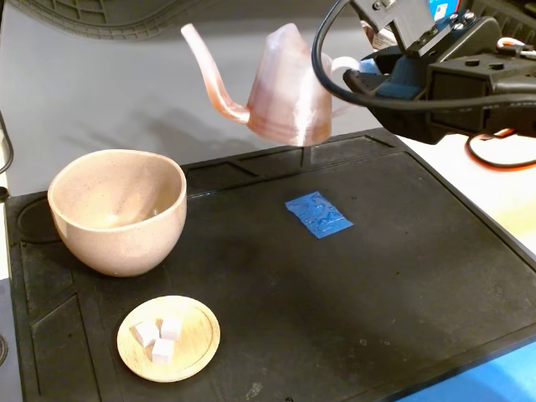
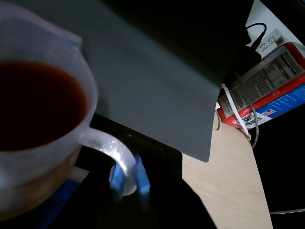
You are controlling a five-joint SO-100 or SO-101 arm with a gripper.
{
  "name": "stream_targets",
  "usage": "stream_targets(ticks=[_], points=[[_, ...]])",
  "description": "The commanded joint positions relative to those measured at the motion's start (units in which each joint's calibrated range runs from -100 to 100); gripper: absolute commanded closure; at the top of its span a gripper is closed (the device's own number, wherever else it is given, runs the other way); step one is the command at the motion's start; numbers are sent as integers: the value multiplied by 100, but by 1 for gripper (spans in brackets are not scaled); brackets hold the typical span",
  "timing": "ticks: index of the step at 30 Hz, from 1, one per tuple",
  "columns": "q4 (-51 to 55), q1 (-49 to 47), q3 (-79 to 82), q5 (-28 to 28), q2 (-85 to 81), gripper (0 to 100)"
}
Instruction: Pick up a kettle and pour liquid into a cup.
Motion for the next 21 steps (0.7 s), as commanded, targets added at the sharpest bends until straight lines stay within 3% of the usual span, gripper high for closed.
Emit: stream_targets(ticks=[1,4,8,10,21], points=[[11,-15,-293,22,-348,99],[11,-22,-293,405,-339,99],[80,-327,-293,510,-322,99],[702,-334,-348,746,-399,99],[720,-334,-393,746,-330,99]])
